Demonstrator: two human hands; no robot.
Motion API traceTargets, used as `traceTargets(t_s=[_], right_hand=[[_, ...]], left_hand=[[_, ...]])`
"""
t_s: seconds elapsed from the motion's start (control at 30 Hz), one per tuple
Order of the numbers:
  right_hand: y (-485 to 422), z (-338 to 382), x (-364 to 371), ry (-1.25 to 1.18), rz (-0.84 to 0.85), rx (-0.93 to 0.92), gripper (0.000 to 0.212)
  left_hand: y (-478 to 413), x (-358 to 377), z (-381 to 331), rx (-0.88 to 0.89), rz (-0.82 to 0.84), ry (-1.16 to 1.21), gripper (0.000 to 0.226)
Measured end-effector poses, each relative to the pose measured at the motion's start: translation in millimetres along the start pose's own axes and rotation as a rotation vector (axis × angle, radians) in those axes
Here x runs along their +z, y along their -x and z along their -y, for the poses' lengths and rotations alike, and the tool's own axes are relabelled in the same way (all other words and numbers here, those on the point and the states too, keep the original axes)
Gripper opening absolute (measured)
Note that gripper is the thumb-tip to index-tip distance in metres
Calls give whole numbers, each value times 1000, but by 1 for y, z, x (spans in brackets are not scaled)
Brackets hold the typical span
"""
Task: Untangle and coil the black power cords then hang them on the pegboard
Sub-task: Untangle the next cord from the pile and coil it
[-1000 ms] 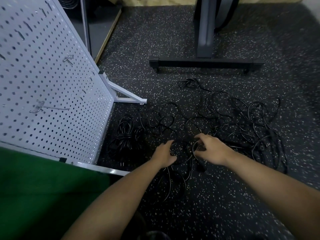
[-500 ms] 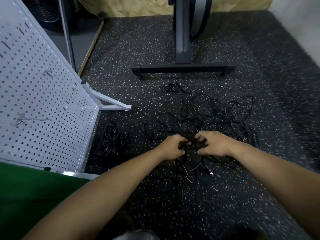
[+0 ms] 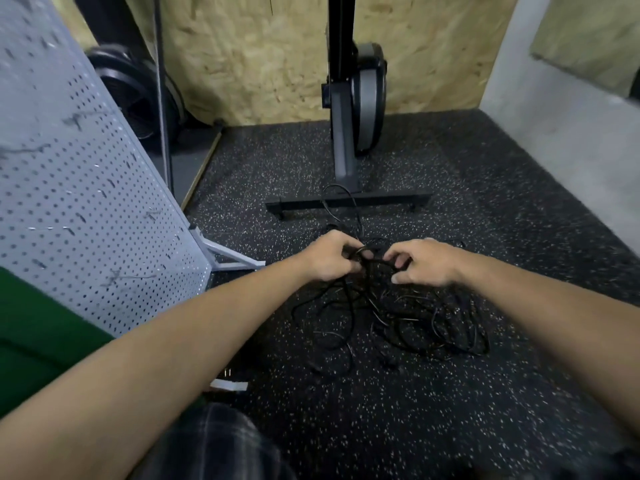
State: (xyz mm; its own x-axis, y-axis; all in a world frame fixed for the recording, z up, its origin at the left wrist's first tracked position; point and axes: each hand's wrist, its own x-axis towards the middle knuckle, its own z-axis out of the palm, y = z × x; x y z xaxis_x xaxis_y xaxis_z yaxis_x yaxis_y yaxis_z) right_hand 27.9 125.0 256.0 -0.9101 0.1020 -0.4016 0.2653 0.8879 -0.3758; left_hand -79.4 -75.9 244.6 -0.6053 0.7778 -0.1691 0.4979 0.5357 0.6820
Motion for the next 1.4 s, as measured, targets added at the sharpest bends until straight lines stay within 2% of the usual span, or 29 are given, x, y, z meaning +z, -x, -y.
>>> traceTargets(t_s=[0.1,0.2,0.27,0.4,0.5,0.6,0.67,0.73,0.8,0.87,0.97,1.07,1.17,1.3,1.4], right_hand=[[24,9,-11,-94,-131,-13,32],[45,22,-20,-149,-234,-27,10],[54,31,-21,-212,-283,-28,10],[61,46,-15,-345,-384,-31,27],[61,54,-11,-492,-357,12,34],[54,62,-3,-703,-250,45,19],[48,65,4,-809,-231,70,22],[46,64,6,-765,-251,61,19],[47,62,5,-604,-246,46,10],[51,58,1,-348,-193,54,3],[55,50,2,-82,-71,87,14],[54,39,2,-57,13,153,37],[49,26,-1,-163,-29,193,54],[49,15,-4,-163,-75,211,72],[54,13,-7,-129,-129,229,65]], left_hand=[[18,-14,-27,26,-98,5,28],[36,-26,-48,13,-160,144,29],[45,-30,-54,4,-191,223,28],[61,-30,-59,-23,-242,301,21],[71,-28,-58,-65,-223,383,20],[76,-27,-54,-71,-211,375,25],[77,-26,-49,-61,-255,344,25],[74,-24,-41,-68,-338,366,17],[74,-21,-34,-73,-396,415,6],[73,-19,-29,-53,-427,400,12],[71,-18,-30,-35,-400,441,28],[69,-19,-36,-33,-326,494,50],[69,-19,-41,-22,-268,462,60],[67,-21,-44,-39,-275,449,50],[67,-23,-48,-49,-320,447,42]])
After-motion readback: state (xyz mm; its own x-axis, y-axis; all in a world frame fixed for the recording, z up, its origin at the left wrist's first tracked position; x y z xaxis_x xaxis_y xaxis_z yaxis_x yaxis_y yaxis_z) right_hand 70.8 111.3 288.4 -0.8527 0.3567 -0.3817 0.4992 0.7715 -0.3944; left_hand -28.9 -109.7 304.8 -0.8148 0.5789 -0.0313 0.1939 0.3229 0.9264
